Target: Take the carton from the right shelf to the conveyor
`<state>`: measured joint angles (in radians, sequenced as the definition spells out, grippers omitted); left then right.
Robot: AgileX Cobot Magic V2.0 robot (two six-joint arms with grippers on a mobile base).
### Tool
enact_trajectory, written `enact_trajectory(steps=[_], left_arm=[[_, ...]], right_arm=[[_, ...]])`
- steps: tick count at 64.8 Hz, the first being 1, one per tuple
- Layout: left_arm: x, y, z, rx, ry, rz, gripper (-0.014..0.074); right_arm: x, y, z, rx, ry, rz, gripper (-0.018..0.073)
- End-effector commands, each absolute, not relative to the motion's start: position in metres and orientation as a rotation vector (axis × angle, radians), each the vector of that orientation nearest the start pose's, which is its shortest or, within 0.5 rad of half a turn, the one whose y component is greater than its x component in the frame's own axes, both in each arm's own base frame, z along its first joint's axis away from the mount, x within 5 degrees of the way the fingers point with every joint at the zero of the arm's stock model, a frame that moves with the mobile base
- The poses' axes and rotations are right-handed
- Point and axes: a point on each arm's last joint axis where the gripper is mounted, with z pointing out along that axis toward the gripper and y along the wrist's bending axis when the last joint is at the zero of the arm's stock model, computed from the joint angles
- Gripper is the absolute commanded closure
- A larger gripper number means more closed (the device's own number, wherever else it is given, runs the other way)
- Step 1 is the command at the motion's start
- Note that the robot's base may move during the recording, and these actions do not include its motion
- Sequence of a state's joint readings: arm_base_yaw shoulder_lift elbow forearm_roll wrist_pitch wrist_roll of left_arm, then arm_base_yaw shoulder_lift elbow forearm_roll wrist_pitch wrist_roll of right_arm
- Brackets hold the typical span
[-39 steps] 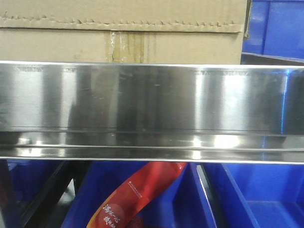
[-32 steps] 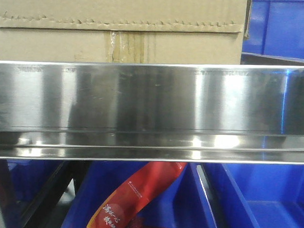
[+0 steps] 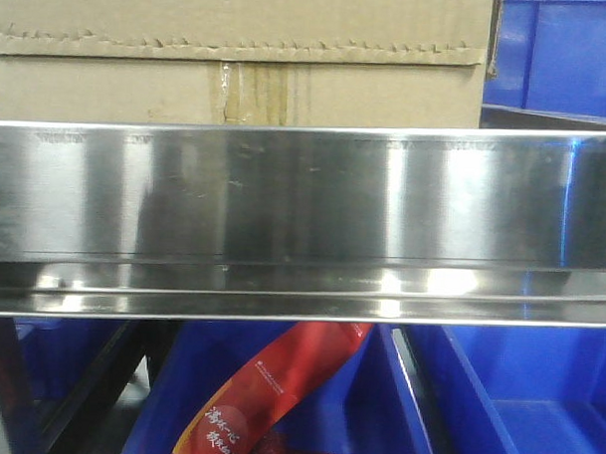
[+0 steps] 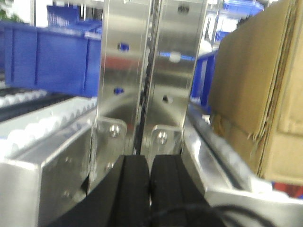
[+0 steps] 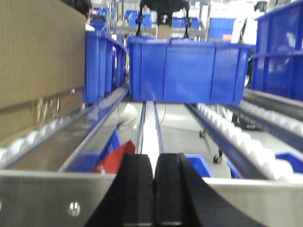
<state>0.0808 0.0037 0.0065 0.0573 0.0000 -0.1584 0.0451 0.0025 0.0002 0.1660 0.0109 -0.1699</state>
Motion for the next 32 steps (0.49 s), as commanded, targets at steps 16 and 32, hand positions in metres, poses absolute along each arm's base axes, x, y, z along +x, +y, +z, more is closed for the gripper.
enact_trajectory(steps=[16, 32], left_arm=[[0.054, 0.004, 0.225, -0.118, 1.346, -0.015, 0.0602], [0.039, 0.006, 0.287, -0.018, 1.359, 0.167, 0.0512]], right_arm=[[0.055, 0.0, 0.222, 0.014, 1.381, 0.052, 0.062], [0.038, 0.006, 0.281, 0.021, 1.389, 0.17, 0.0517]])
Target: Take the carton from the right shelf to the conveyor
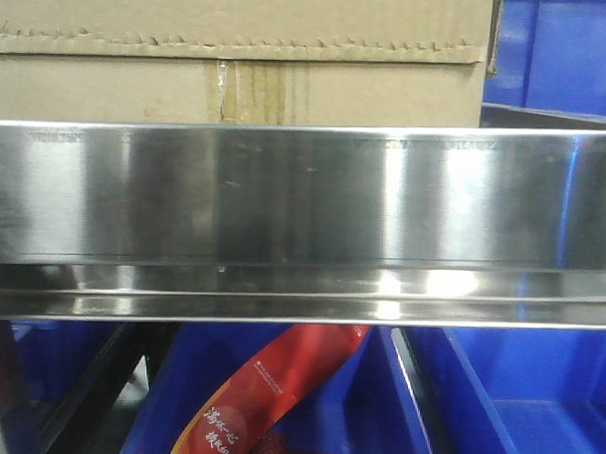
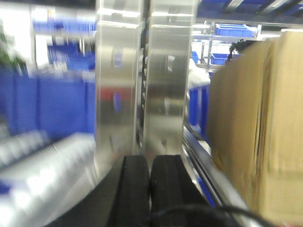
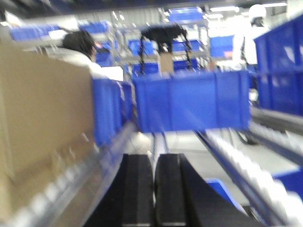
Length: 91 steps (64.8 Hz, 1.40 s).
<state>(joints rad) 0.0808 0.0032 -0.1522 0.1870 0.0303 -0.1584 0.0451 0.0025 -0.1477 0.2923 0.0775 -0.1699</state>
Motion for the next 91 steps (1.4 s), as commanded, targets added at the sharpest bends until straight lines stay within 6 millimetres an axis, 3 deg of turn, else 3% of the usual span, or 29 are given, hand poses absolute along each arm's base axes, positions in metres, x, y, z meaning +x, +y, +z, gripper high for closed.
enact_trajectory(steps=[1, 10, 17, 29, 43, 56, 70, 91], left_arm=[[0.039, 0.006, 0.291, -0.018, 1.361, 0.165, 0.0491], [0.04, 0.005, 0.334, 0.008, 1.347, 0.128, 0.0248], [0.05, 0.002, 0.359, 0.054, 1.361, 0.069, 0.0151], [0.075, -0.008, 0.4, 0.139, 1.485, -0.044, 0.0141], [0.115, -0.042, 0.444, 0.318, 1.626, -0.195, 0.0141], [0.158, -0.087, 0.466, 0.453, 1.711, -0.259, 0.0141], [0.212, -0.116, 0.489, 0.424, 1.836, -0.223, 0.0141], [0.274, -0.109, 0.514, 0.198, 2.031, -0.151, 0.0141]], right_arm=[[0.037, 0.006, 0.285, 0.016, 1.394, 0.172, 0.0491], [0.037, 0.008, 0.323, -0.002, 1.404, 0.183, 0.0155], [0.042, 0.008, 0.34, -0.004, 1.405, 0.179, -0.0013], [0.06, 0.01, 0.359, -0.016, 1.496, 0.187, 0.001], [0.08, 0.018, 0.408, -0.084, 1.556, 0.242, 0.001], [0.105, 0.034, 0.451, -0.201, 1.618, 0.336, 0.001], [0.144, 0.055, 0.492, -0.313, 1.743, 0.395, 0.001], [0.209, 0.079, 0.526, -0.358, 2.021, 0.476, 0.001]])
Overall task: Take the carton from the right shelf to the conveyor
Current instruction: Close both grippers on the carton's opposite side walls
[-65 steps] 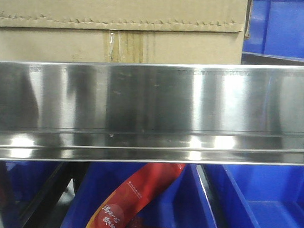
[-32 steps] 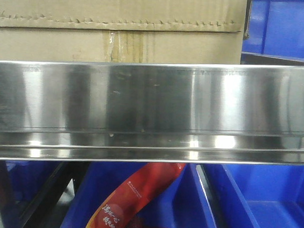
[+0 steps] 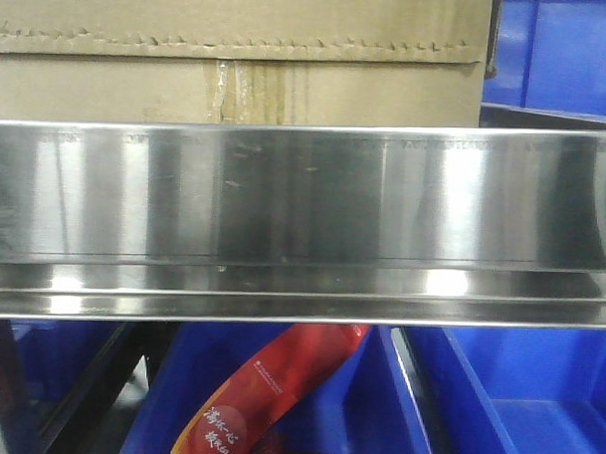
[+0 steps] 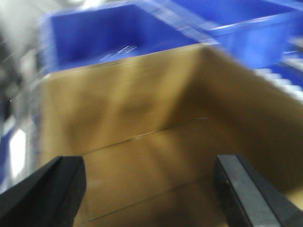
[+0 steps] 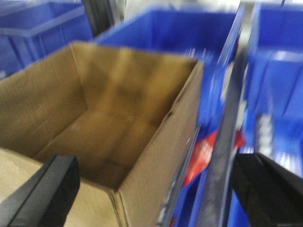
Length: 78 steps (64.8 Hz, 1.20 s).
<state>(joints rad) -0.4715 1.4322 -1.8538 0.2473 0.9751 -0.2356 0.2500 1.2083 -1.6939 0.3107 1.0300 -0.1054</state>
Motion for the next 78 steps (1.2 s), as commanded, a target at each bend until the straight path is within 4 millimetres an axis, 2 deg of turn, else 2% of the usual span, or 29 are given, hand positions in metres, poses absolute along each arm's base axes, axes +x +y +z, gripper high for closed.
enact_trajectory(steps=[1, 15, 23, 31, 39, 49, 68, 73, 78], left_arm=[[0.277, -0.108, 0.514, 0.19, 2.035, -0.151, 0.0141], [0.306, -0.094, 0.503, 0.102, 2.084, -0.134, 0.0141], [0.323, -0.09, 0.491, 0.081, 2.11, -0.108, 0.0141], [0.34, -0.091, 0.475, 0.074, 2.154, -0.088, 0.0141], [0.351, -0.092, 0.464, 0.08, 2.181, -0.052, 0.0141], [0.365, -0.095, 0.449, 0.083, 2.217, -0.036, 0.0141], [0.387, -0.084, 0.425, 0.039, 2.283, -0.014, 0.0141], [0.392, -0.082, 0.418, 0.028, 2.308, -0.008, 0.0142], [0.394, -0.082, 0.414, 0.025, 2.33, -0.007, 0.0172]], right_arm=[[0.211, 0.08, 0.526, -0.357, 2.03, 0.477, 0.001], [0.254, 0.1, 0.522, -0.388, 2.095, 0.48, 0.001], [0.281, 0.114, 0.503, -0.406, 2.149, 0.447, 0.001], [0.307, 0.114, 0.482, -0.339, 2.222, 0.349, 0.001], [0.325, 0.12, 0.47, -0.325, 2.223, 0.365, 0.001], [0.339, 0.13, 0.458, -0.313, 2.232, 0.442, 0.001], [0.362, 0.138, 0.43, -0.312, 2.302, 0.436, 0.0013], [0.366, 0.139, 0.424, -0.314, 2.321, 0.432, 0.007], [0.367, 0.139, 0.422, -0.315, 2.328, 0.431, 0.0186]])
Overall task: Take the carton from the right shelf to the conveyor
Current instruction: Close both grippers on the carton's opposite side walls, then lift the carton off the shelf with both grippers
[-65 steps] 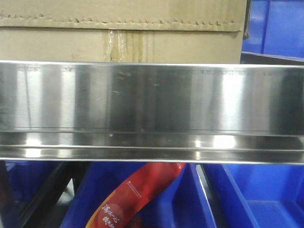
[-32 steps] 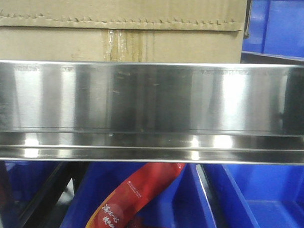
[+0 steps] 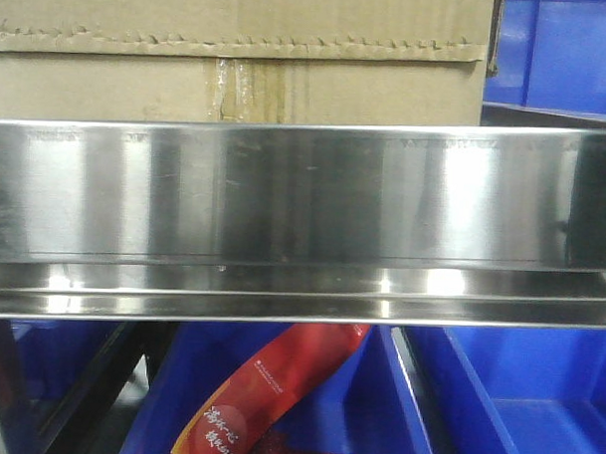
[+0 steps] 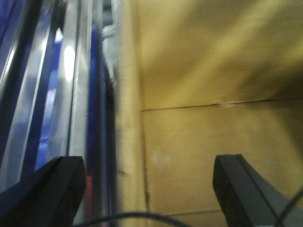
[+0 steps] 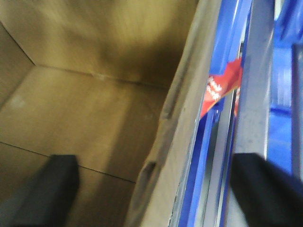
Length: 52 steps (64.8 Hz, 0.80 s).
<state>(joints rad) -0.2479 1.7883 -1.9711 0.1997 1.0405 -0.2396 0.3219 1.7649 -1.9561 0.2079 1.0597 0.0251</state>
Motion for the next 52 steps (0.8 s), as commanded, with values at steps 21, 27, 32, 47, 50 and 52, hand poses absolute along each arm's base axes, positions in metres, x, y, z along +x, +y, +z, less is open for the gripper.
enact_trajectory(steps=[21, 27, 32, 47, 50, 52], left_arm=[[0.391, -0.081, 0.411, 0.024, 2.37, 0.011, 0.0585], [0.387, -0.08, 0.418, 0.017, 2.373, 0.009, 0.0589], [0.379, -0.079, 0.428, 0.012, 2.361, -0.002, 0.0598], [0.332, -0.081, 0.476, 0.036, 2.271, -0.058, 0.0602], [0.324, -0.083, 0.482, 0.048, 2.262, -0.062, 0.0602], [0.317, -0.084, 0.486, 0.056, 2.257, -0.064, 0.0602]], right_arm=[[0.368, 0.138, 0.421, -0.32, 2.342, 0.414, 0.062], [0.363, 0.136, 0.426, -0.322, 2.329, 0.401, 0.0627], [0.355, 0.133, 0.437, -0.322, 2.3, 0.398, 0.0627], [0.31, 0.116, 0.487, -0.318, 2.159, 0.39, 0.0627], [0.3, 0.113, 0.496, -0.317, 2.134, 0.39, 0.0627], [0.293, 0.11, 0.502, -0.317, 2.118, 0.392, 0.0627]])
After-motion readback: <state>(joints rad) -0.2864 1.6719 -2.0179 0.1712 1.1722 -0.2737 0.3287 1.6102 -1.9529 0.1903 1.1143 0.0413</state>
